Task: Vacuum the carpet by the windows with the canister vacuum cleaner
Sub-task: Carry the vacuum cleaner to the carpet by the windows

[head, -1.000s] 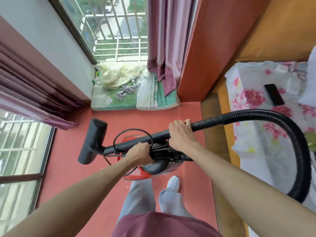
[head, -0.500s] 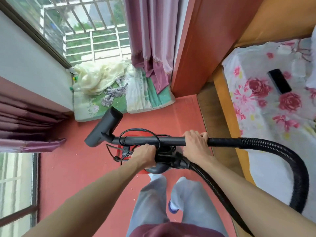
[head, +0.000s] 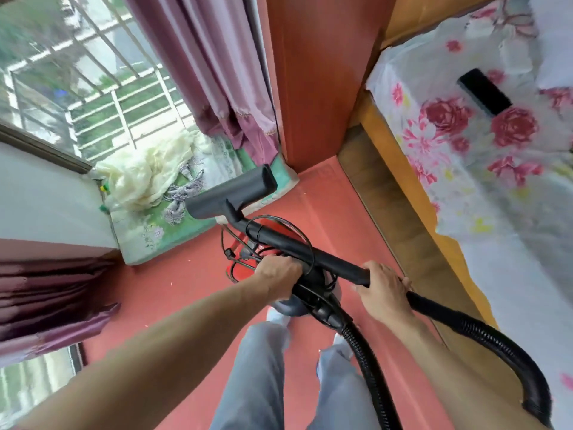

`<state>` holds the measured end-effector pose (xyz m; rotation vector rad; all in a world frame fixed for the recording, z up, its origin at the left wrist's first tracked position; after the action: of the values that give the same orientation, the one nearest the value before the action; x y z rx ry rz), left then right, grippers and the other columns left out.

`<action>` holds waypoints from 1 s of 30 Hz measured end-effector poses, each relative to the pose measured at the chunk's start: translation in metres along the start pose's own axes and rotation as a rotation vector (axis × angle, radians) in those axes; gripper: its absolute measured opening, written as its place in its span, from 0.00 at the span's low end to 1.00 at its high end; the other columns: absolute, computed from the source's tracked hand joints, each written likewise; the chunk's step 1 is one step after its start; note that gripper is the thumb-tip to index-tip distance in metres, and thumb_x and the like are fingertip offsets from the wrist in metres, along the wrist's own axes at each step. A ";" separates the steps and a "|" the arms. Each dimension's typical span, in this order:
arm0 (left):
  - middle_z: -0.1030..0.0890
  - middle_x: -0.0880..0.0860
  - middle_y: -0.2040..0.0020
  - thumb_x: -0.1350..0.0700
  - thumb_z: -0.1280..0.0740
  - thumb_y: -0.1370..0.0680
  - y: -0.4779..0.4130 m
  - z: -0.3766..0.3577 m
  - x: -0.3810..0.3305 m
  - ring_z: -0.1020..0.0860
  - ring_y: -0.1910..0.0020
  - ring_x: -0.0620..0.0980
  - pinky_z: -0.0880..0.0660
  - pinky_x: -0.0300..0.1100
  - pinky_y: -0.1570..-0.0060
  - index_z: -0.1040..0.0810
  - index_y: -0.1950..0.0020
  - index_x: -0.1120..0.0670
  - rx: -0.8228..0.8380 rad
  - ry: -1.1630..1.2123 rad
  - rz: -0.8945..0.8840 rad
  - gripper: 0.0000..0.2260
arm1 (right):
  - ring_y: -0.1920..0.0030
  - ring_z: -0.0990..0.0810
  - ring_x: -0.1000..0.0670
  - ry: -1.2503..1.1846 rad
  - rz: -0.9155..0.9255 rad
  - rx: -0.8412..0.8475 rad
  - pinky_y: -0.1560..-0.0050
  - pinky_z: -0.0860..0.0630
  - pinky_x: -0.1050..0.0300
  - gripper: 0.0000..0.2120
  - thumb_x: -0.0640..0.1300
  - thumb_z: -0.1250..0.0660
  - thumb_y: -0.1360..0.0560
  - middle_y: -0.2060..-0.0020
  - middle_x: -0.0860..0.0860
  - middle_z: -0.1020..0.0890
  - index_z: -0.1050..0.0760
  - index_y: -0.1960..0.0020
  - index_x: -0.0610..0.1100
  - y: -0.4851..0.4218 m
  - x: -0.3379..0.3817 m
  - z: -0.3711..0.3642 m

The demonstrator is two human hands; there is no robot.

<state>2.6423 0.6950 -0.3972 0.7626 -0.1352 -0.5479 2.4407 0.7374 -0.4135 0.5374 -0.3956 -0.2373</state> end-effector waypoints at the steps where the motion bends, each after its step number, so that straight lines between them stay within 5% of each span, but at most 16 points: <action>1: 0.17 0.52 0.46 0.60 0.33 0.24 -0.011 0.001 -0.002 0.18 0.46 0.56 0.27 0.45 0.58 0.22 0.40 0.52 0.005 -0.032 -0.039 0.13 | 0.40 0.26 0.46 -0.027 -0.041 0.007 0.39 0.41 0.47 0.14 0.47 0.30 0.25 0.46 0.51 0.22 0.27 0.42 0.47 -0.002 -0.004 -0.003; 5: 0.18 0.51 0.43 0.62 0.35 0.22 -0.071 -0.020 -0.007 0.18 0.43 0.55 0.23 0.47 0.48 0.21 0.40 0.54 0.030 -0.175 -0.224 0.12 | 0.41 0.25 0.46 -0.125 -0.200 0.015 0.39 0.40 0.48 0.14 0.49 0.30 0.25 0.47 0.53 0.22 0.28 0.43 0.47 -0.014 -0.019 -0.038; 9: 0.17 0.54 0.42 0.64 0.41 0.20 -0.140 -0.066 0.003 0.20 0.40 0.56 0.33 0.48 0.34 0.19 0.41 0.57 0.057 -0.336 -0.380 0.13 | 0.43 0.23 0.45 -0.227 -0.381 0.013 0.42 0.36 0.48 0.14 0.51 0.31 0.26 0.49 0.52 0.21 0.27 0.44 0.48 -0.042 -0.041 -0.098; 14: 0.17 0.52 0.41 0.62 0.38 0.20 -0.212 -0.130 0.013 0.23 0.38 0.55 0.37 0.47 0.31 0.20 0.39 0.55 0.104 -0.528 -0.450 0.12 | 0.50 0.22 0.44 -0.472 -0.562 -0.003 0.44 0.29 0.46 0.13 0.49 0.29 0.27 0.55 0.51 0.20 0.26 0.46 0.47 -0.069 -0.059 -0.179; 17: 0.17 0.49 0.43 0.60 0.35 0.20 -0.254 -0.167 0.009 0.24 0.38 0.54 0.43 0.58 0.27 0.19 0.41 0.52 0.114 -0.648 -0.439 0.11 | 0.51 0.23 0.45 -0.567 -0.604 -0.014 0.45 0.28 0.46 0.13 0.51 0.28 0.28 0.57 0.52 0.21 0.26 0.46 0.49 -0.092 -0.070 -0.230; 21: 0.18 0.50 0.46 0.62 0.33 0.21 -0.296 -0.218 0.016 0.26 0.37 0.56 0.50 0.77 0.33 0.20 0.42 0.53 0.186 -0.746 -0.389 0.10 | 0.56 0.21 0.43 -0.688 -0.623 -0.025 0.51 0.27 0.49 0.11 0.51 0.26 0.29 0.62 0.51 0.20 0.23 0.51 0.48 -0.135 -0.086 -0.290; 24: 0.19 0.52 0.45 0.64 0.37 0.20 -0.322 -0.250 0.030 0.28 0.36 0.56 0.46 0.79 0.35 0.21 0.43 0.55 0.208 -0.774 -0.372 0.09 | 0.67 0.26 0.49 -0.839 -0.611 -0.030 0.68 0.34 0.57 0.08 0.47 0.26 0.28 0.69 0.51 0.24 0.22 0.55 0.44 -0.161 -0.089 -0.332; 30: 0.20 0.53 0.39 0.61 0.38 0.20 -0.352 -0.295 0.031 0.30 0.33 0.57 0.43 0.77 0.36 0.21 0.38 0.53 0.127 -0.882 -0.456 0.12 | 0.80 0.30 0.58 -1.036 -0.630 -0.007 0.78 0.38 0.68 0.11 0.43 0.29 0.26 0.77 0.52 0.27 0.25 0.65 0.42 -0.181 -0.091 -0.411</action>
<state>2.6122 0.6534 -0.8542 0.6278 -0.8307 -1.2998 2.5126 0.7998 -0.8611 0.4875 -1.2251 -1.1432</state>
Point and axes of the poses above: each hand's wrist, its own y-axis away from the middle knuckle, its own z-axis out of the back of the hand, x = y × z, the point moved 4 cm from there along -y, towards the middle knuckle
